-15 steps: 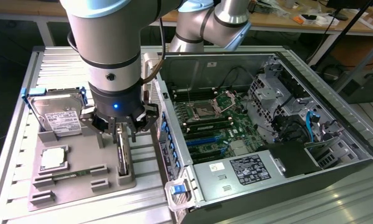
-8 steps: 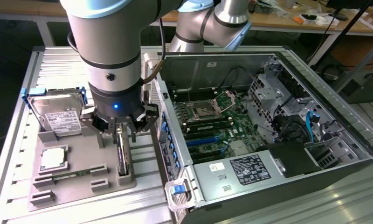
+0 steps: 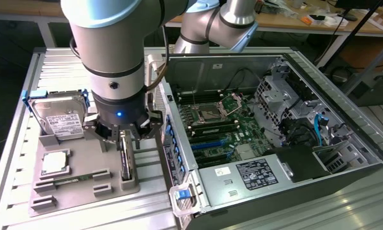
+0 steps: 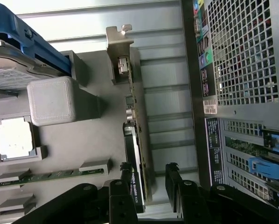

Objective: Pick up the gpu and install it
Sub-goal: 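Pick up the gpu and move the gpu toward the slot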

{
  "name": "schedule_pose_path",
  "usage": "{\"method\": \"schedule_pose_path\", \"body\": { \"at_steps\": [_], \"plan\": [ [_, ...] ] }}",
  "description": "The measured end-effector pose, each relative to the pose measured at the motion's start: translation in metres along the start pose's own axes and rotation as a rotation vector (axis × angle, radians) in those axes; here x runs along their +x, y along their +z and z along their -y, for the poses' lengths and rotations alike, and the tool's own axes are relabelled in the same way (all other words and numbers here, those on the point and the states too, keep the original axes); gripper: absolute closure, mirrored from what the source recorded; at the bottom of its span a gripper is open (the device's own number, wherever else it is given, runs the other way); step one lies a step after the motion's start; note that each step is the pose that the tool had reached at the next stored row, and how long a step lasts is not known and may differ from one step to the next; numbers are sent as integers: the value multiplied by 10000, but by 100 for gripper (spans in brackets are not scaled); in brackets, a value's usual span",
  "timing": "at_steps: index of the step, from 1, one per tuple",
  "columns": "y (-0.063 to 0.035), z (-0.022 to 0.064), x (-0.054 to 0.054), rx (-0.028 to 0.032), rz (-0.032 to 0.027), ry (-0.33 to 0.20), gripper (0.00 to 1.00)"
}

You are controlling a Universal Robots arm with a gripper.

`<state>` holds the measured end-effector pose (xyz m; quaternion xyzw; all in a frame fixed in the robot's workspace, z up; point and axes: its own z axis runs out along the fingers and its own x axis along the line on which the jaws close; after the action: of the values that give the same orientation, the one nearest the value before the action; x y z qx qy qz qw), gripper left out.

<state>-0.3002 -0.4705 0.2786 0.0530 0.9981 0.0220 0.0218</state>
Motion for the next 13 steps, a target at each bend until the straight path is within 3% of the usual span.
{"method": "schedule_pose_path", "body": {
  "at_steps": [13],
  "plan": [
    [72,8,50,-2,27,-2,58]
  ]
}}
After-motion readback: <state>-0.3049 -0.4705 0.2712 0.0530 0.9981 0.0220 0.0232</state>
